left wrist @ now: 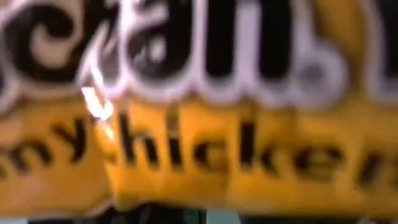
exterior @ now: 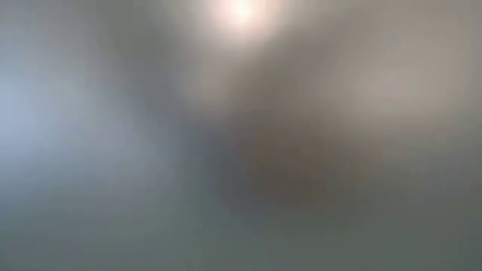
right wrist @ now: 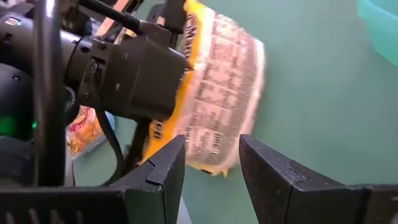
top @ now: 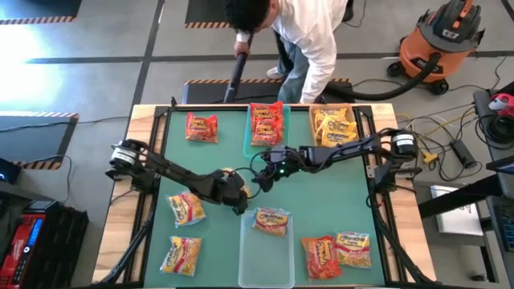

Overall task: Sort Maruchan noodles
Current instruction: Put the yellow noodle pack into the orange bin

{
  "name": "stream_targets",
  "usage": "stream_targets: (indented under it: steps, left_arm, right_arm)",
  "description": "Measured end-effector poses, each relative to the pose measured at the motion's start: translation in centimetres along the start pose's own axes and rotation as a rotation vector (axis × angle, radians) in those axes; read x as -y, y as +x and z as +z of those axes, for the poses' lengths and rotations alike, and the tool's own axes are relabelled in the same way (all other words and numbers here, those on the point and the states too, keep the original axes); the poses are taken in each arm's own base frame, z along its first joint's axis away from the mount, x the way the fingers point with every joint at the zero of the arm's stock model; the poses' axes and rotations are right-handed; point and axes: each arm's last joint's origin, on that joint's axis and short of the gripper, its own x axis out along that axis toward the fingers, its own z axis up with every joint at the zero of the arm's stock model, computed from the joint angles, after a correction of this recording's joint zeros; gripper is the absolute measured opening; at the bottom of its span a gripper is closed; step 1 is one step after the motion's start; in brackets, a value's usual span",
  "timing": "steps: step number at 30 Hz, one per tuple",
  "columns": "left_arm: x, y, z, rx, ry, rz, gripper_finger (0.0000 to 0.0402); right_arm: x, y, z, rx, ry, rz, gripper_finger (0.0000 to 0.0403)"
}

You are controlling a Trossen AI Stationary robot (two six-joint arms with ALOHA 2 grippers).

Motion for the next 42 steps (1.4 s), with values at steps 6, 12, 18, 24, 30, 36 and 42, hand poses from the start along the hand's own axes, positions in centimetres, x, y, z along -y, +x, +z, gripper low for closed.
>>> stream_targets:
  steps: [6, 12, 18, 24, 30, 36, 42]
  left_arm:
    - [0.4, -0.1, 0.6, 0.063, -0.005, 0.026, 0.0038]
    - [0.5, -0.1, 0.7, 0.077, 0.002, 0.027, 0.0038]
    - [0.3, -0.1, 0.8, 0.109, -0.001, 0.055, 0.0038]
    - [0.3, -0.1, 0.9, 0.122, -0.008, 0.062, 0.0038]
    - [0.3, -0.1, 0.9, 0.123, -0.015, 0.062, 0.0038]
    - [0.3, -0.1, 1.0, 0.138, -0.023, 0.065, 0.0038]
    - [0.4, -0.1, 1.1, 0.148, -0.051, 0.055, 0.0038]
  right_arm:
    - [-0.8, 1.6, 1.0, -0.087, -0.023, 0.007, 0.0152]
    - [-1.7, 2.1, 2.1, -0.155, -0.081, -0.045, 0.0190]
    - [-2.5, 2.2, 2.9, -0.169, -0.138, -0.050, 0.0210]
    - [-2.4, 2.3, 2.9, -0.162, -0.152, -0.052, 0.0212]
    - [-1.3, 2.4, 3.0, -0.154, -0.144, -0.091, 0.0212]
    - [-0.4, 3.7, 2.4, -0.173, -0.141, -0.112, 0.0212]
    - [0.1, 4.4, 2.1, -0.173, -0.139, -0.113, 0.0212]
